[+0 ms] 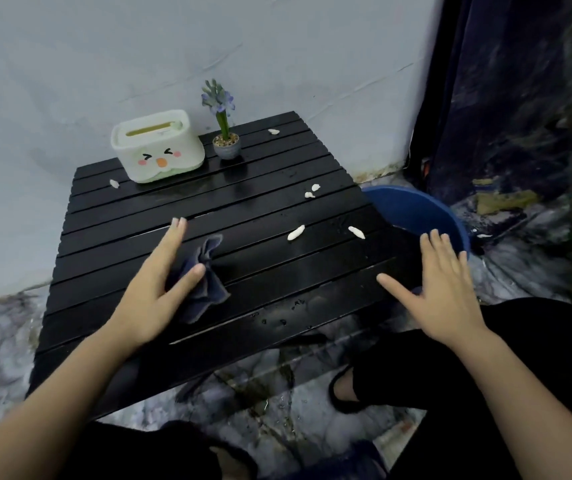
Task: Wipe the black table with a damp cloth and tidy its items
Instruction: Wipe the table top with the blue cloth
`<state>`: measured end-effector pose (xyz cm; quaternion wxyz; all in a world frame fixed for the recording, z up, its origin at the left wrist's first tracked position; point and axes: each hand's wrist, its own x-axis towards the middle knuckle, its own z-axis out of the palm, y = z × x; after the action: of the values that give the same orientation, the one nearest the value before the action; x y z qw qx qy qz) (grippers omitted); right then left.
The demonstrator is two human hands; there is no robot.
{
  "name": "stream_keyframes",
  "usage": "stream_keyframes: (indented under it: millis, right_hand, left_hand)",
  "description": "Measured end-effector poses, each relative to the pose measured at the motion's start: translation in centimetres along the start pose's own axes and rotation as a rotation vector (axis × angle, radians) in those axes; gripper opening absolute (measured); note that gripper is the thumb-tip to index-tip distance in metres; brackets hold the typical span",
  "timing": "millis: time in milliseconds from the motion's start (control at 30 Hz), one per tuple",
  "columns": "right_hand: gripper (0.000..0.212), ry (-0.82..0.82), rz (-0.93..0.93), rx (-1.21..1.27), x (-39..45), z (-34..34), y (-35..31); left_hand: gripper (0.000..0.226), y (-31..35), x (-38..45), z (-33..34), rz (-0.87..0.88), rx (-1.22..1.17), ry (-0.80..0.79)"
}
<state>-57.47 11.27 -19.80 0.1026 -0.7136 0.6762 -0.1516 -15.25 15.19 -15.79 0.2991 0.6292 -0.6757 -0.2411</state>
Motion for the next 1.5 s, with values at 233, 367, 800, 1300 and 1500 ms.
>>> stream_keyframes:
  millis: [233, 367, 800, 1300, 1500]
  right_hand:
    - [0.111, -0.019, 0.006, 0.217, -0.3, 1.3, 0.7]
    - [0.106, -0.004, 0.002, 0.255, -0.4, 1.3, 0.6]
    - [0.104, -0.046, -0.004, 0.177, 0.1, 0.5, 0.4]
    - [0.100, -0.090, 0.005, 0.288, 2.0, 0.3, -0.2]
    - [0.102, -0.108, 0.009, 0.289, 1.9, 0.6, -0.2]
  left_hand:
    - [0.070, -1.5, 0.4, 4.4, 0.070, 0.497, -0.129]
    - [0.070, 0.9, 3.7, 7.3, 0.130, 0.516, -0.143]
    - [0.047, 13.5, 17.0, 21.2, 0.381, 0.363, -0.176]
    - [0.019, 7.6, 16.7, 9.0, 0.111, -0.053, 0.153]
    - [0.066, 0.4, 13.1, 6.6, 0.007, 0.349, -0.122]
